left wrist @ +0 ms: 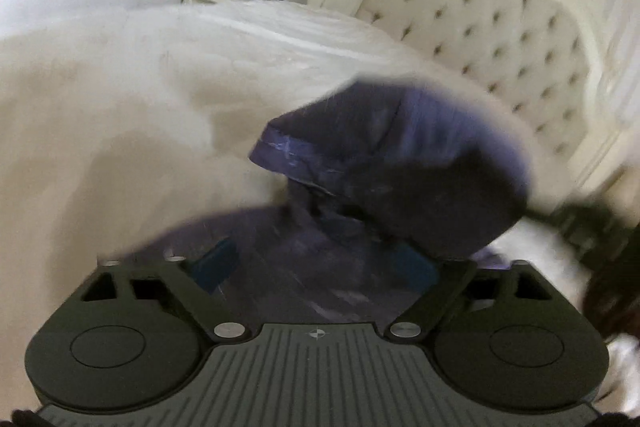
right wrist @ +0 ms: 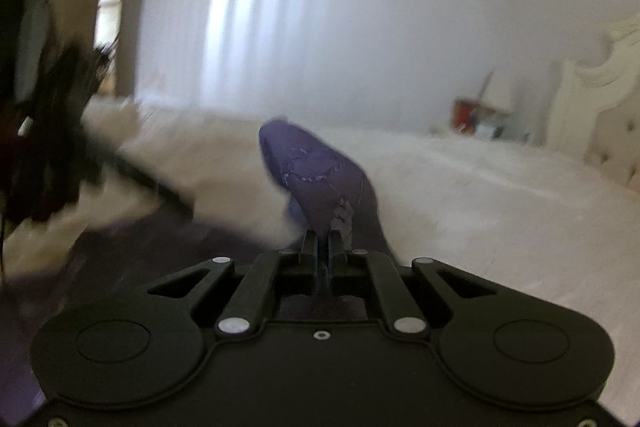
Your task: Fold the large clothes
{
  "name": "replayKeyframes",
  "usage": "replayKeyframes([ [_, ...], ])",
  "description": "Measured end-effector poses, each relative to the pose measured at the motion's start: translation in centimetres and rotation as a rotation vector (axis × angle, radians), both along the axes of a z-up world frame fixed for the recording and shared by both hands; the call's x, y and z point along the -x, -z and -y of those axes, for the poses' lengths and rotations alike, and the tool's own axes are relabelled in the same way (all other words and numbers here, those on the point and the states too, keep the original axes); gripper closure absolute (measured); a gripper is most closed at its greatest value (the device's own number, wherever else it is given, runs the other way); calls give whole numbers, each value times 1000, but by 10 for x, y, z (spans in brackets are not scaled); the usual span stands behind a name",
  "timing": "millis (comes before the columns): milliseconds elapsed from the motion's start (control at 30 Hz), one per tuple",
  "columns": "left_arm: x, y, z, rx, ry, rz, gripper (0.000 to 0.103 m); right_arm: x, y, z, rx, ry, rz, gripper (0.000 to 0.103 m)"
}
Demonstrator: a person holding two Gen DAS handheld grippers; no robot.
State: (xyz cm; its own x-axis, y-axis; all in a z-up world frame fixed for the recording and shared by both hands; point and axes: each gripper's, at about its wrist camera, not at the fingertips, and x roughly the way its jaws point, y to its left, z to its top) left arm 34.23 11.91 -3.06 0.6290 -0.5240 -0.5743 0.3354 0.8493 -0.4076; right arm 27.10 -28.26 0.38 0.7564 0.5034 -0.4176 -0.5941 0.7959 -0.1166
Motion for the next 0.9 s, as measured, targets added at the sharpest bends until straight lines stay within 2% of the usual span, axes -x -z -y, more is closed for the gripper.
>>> replayKeyframes([
  [33,5,0,-5,37,-1,-13,0,5,7,-4,16,-13,-23,93],
  [133,10,-2,-9,106,-4,-44,0,25,32,-19,81,-43,-86,92],
  [267,0,5,4,128,7,-81,0,38,52,-28,107,-36,-163,87],
  [400,-11,23,21,81,-3,-141,0,48,52,-14,23,27,-224,84],
  [433,-11,30,23,69,-11,-155,0,48,49,-8,-7,52,-248,74],
  [467,-14,36,25,60,-22,-172,0,55,46,2,-41,77,-270,54],
  [500,-12,45,24,56,-31,-192,0,54,45,9,-85,103,-299,44],
  [533,-15,52,25,55,-43,-211,0,54,47,17,-138,129,-332,27],
  [567,-14,58,24,56,-60,-226,0,54,50,25,-188,146,-357,24],
  [700,-15,69,20,80,-83,-235,3,35,53,50,-435,241,-473,22],
  [733,-16,68,20,82,-76,-240,18,28,56,52,-490,256,-502,22],
  [767,-17,69,21,86,-68,-252,41,22,60,55,-546,268,-531,22],
  [833,-21,70,25,100,-51,-288,63,5,70,54,-625,294,-597,22],
  [867,-21,70,26,107,-51,-291,76,-5,74,50,-637,306,-638,22],
  [900,-20,69,28,107,-55,-285,84,-16,79,46,-628,332,-678,22],
])
